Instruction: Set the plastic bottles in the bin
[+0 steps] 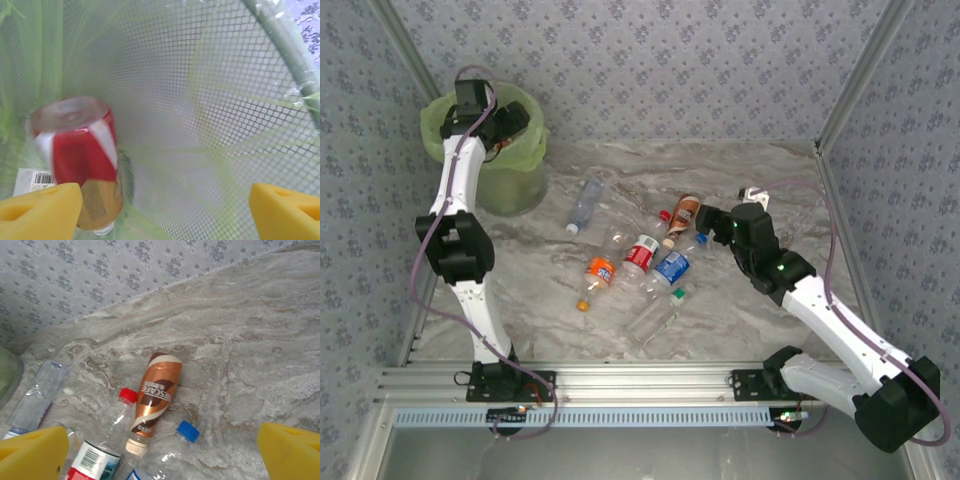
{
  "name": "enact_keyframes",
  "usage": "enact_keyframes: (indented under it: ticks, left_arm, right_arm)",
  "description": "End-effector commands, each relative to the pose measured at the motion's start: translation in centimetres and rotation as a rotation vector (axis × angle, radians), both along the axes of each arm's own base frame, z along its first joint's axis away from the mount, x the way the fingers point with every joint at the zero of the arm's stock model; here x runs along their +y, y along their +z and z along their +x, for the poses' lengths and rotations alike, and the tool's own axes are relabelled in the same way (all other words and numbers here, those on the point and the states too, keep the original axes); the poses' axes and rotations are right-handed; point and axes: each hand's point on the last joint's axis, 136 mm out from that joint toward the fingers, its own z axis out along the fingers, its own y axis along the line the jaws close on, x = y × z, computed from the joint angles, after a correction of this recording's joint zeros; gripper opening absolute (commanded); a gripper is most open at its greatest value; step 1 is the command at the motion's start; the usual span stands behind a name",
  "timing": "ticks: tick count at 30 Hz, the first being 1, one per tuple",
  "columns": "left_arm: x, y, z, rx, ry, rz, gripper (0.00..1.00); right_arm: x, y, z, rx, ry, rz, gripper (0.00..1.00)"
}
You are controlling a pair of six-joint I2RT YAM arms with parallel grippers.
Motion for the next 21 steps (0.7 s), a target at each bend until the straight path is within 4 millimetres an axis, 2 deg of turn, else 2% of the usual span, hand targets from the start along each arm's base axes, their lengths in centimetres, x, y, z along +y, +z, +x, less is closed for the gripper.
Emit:
enact_keyframes:
  ticks: [1, 10, 17, 21]
  left_arm:
    - [-0.5, 5.5, -1.6, -0.089, -0.035, 0.001, 0.88]
    - [-1.5, 9.1, -2.8, -0.161, -0.087, -0.015, 0.97]
    - [-2.3, 12.6, -3.9, -0.251, -0.132, -0.011, 0.99]
    - [-2.9, 13.8, -5.0, -0.29, -0.159, -0.001, 0.99]
  right_arm:
    - [-1.3, -1.9, -0.5, 0.05, -0.066, -0.031, 0.99]
    - [-3.0, -6.2, -1.4, 0.174, -0.175, -0.013, 0.99]
    - [-2.6, -8.3, -1.0, 0.206, -0.197, 0.054, 0.98]
    - [-2.0, -9.6, -0.7, 0.26, -0.19, 0.066, 0.98]
